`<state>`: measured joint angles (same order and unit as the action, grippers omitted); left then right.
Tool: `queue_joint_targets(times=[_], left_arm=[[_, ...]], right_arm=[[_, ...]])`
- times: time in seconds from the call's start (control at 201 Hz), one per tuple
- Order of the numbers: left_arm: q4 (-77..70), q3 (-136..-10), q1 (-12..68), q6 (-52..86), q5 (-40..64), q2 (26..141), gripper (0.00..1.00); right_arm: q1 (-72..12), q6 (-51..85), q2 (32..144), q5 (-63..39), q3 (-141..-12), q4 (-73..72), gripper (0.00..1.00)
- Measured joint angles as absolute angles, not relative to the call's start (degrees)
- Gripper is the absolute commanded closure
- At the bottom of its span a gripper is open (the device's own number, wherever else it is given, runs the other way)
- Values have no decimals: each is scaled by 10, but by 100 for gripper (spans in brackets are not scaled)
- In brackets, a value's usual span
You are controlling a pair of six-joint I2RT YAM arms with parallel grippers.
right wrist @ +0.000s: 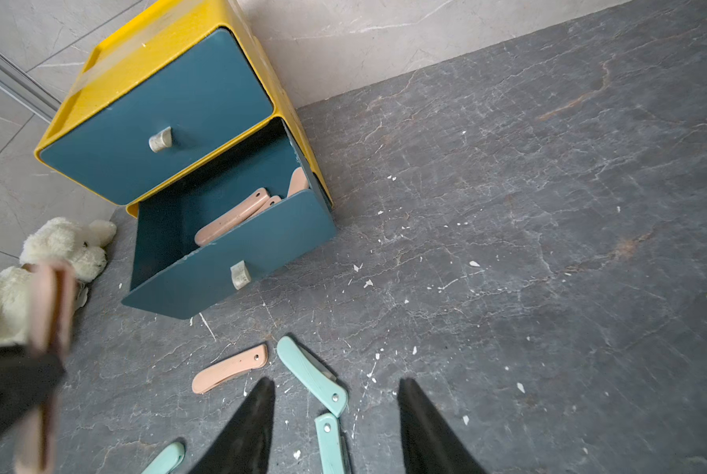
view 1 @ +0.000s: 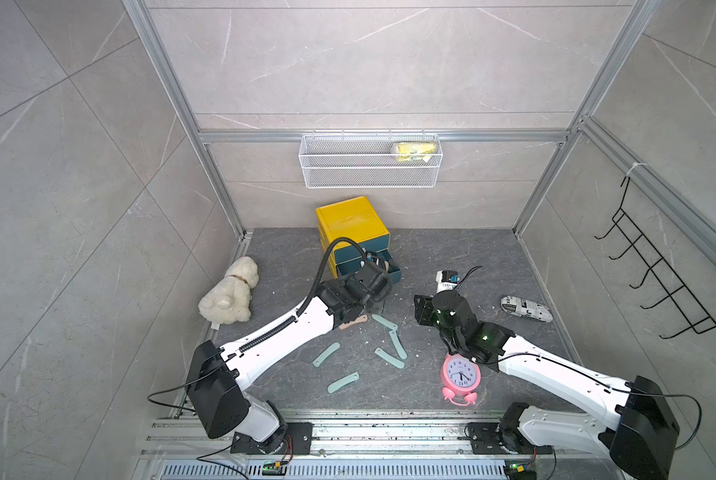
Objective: Place the fruit knives into the drawer by color
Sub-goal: Pick up the fruit knife from the center of the board, then place the fruit knife in the drawer.
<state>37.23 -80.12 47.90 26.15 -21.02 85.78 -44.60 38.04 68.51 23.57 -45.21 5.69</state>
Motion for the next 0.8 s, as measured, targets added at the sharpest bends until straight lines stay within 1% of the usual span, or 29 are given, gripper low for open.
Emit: queue_joint_targets(times=[0.119, 0.249, 0.378, 0.438, 0.523, 0.587, 0.677, 0.796], left_arm=[[351, -856, 437, 228, -218, 891, 83], [326, -909, 407, 190, -230, 970, 83], [313, -914, 388, 168, -229, 1029, 83], [313, -914, 383, 162, -229, 1049, 81], [315, -915, 379, 158, -227, 1064, 72], [317, -915, 378, 157, -224, 1067, 61], [316, -917, 377, 157, -221, 1067, 48], [317, -917, 375, 160, -217, 1064, 38]], right_arm=[[-446, 383, 695, 233, -452, 56, 49], [-446, 389, 696, 229, -452, 53, 49], [-446, 395, 696, 225, -452, 53, 49], [-446, 395, 696, 222, -452, 53, 49], [-446, 396, 696, 216, -452, 53, 48], [-446, 397, 696, 211, -452, 50, 47], [-446, 401, 697, 202, -452, 45, 46], [-449, 403, 701, 187, -452, 38, 45]])
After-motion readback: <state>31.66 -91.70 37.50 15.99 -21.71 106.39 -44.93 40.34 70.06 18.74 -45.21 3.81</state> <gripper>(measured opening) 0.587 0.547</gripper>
